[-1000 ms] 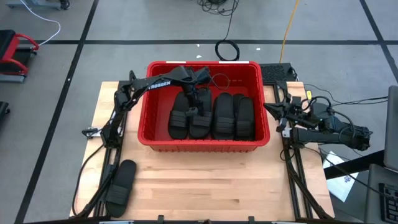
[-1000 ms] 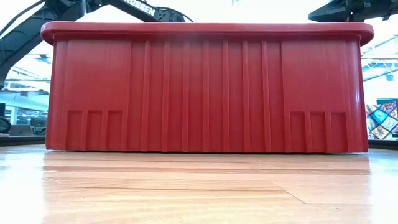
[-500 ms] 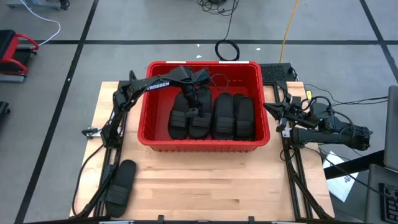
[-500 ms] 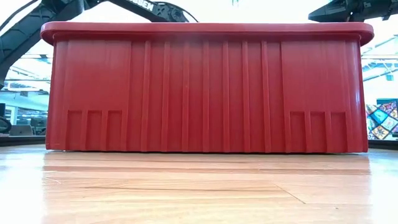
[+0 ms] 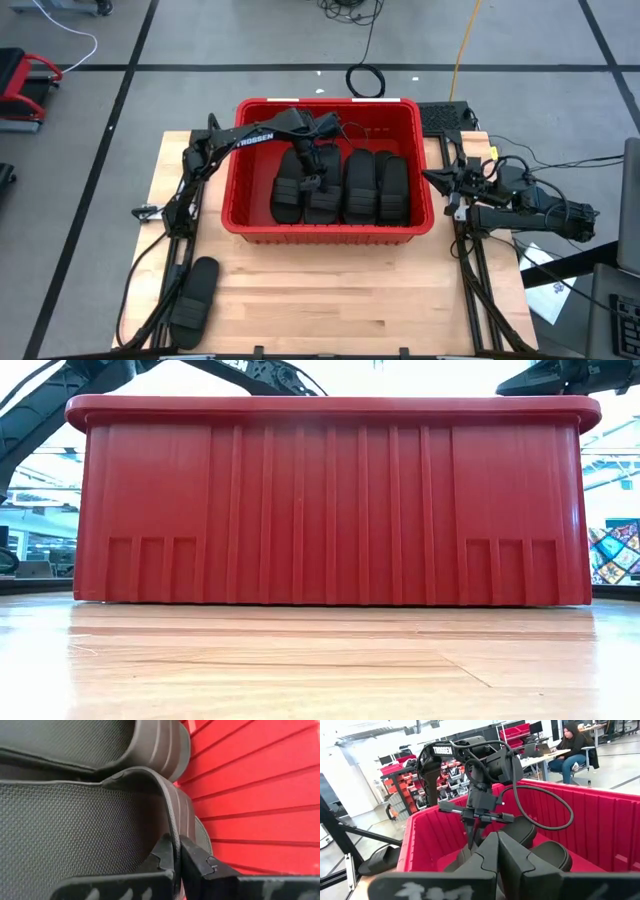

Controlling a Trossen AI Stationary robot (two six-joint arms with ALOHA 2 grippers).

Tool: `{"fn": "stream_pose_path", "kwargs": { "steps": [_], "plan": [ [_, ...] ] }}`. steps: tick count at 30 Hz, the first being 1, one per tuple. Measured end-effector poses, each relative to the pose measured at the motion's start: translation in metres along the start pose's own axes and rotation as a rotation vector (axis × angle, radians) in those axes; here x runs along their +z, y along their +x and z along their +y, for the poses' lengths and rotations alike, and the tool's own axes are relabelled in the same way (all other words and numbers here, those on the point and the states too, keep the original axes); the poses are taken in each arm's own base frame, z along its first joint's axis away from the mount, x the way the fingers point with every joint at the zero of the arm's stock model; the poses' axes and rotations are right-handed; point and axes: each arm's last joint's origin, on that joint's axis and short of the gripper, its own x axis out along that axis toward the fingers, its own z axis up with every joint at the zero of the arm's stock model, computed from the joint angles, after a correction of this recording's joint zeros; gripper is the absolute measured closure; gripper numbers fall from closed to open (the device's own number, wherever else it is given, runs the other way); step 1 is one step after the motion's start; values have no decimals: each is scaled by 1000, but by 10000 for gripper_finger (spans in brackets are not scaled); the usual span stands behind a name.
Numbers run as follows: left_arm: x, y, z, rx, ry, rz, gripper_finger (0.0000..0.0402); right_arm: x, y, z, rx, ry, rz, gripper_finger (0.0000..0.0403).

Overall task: Pick and place slides into bin
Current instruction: Put the black slide into the red bin

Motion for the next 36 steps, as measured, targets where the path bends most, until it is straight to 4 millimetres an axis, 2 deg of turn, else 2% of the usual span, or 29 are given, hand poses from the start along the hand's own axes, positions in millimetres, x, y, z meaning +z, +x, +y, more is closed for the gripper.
{"fn": "stream_pose_path", "kwargs": {
  "steps": [7, 17, 27, 32, 36],
  "plan": [
    [0, 4, -2, -27, 15, -9, 397, 0, 0, 0, 4, -10, 2, 403],
    [-15, 34, 3, -74, -24, 35, 390, 0, 0, 0, 5, -10, 2, 403],
    [-13, 32, 7, -93, -72, -6, 325, 0, 0, 0, 6, -10, 2, 403],
    [-14, 25, 11, -197, -108, -67, 263, 0, 0, 0, 6, -22, 2, 403],
    [-14, 14, 6, -149, -80, -70, 212, 0, 0, 0, 6, -22, 2, 403]
  ]
}}
